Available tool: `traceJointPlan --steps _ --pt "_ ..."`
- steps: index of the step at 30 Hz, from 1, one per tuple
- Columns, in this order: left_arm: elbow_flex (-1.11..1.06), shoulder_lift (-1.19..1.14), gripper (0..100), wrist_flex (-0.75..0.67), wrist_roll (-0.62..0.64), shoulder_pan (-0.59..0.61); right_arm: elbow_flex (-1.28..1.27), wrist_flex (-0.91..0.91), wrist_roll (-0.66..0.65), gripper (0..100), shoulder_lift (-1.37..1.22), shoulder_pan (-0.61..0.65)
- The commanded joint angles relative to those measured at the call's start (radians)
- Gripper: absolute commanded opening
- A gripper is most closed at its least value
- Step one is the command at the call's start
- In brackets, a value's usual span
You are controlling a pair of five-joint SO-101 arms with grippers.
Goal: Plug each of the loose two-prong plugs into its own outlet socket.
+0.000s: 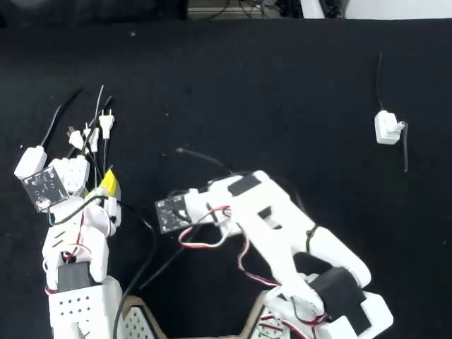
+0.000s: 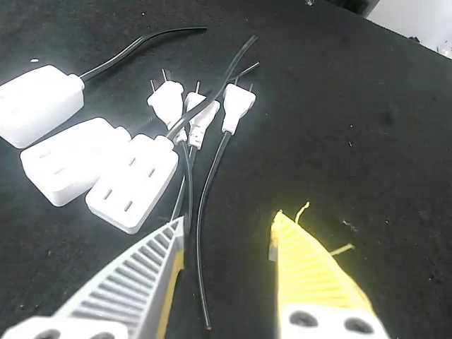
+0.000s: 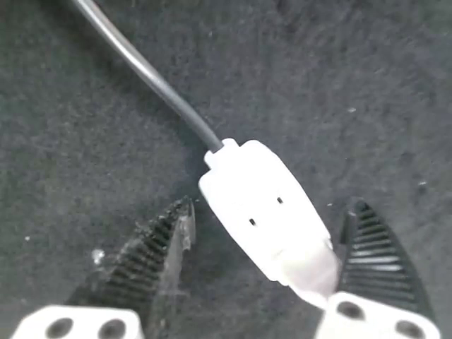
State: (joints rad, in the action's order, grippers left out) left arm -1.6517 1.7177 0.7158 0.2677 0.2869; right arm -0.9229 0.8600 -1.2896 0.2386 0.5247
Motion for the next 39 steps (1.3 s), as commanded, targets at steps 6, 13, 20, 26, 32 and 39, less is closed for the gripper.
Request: traceJointPlan --steps 6,13,20,26,32,39 --pt "0.062 0.009 20 -0.025 0.003 0.001 -0.016 -0.018 -0.009 14.6 0.002 -0.058" --pt "0.062 0.009 20 -0.025 0.002 0.001 0.13 -0.009 0.245 2.2 0.01 -0.255" --pt "0.062 0.009 20 -0.025 0.005 -0.001 0.323 -0.009 0.585 1.1 -0.013 -0.548" --pt "0.056 0.009 20 -0.025 0.0 -0.05 0.55 0.058 0.887 1.1 -0.16 -0.781" --pt "0.054 0.009 20 -0.025 0.0 -0.053 0.894 0.273 0.979 1.1 -0.374 -0.887" --pt "0.054 0.009 20 -0.023 0.0 -0.053 1.225 0.373 0.976 1.5 -0.628 -0.911"
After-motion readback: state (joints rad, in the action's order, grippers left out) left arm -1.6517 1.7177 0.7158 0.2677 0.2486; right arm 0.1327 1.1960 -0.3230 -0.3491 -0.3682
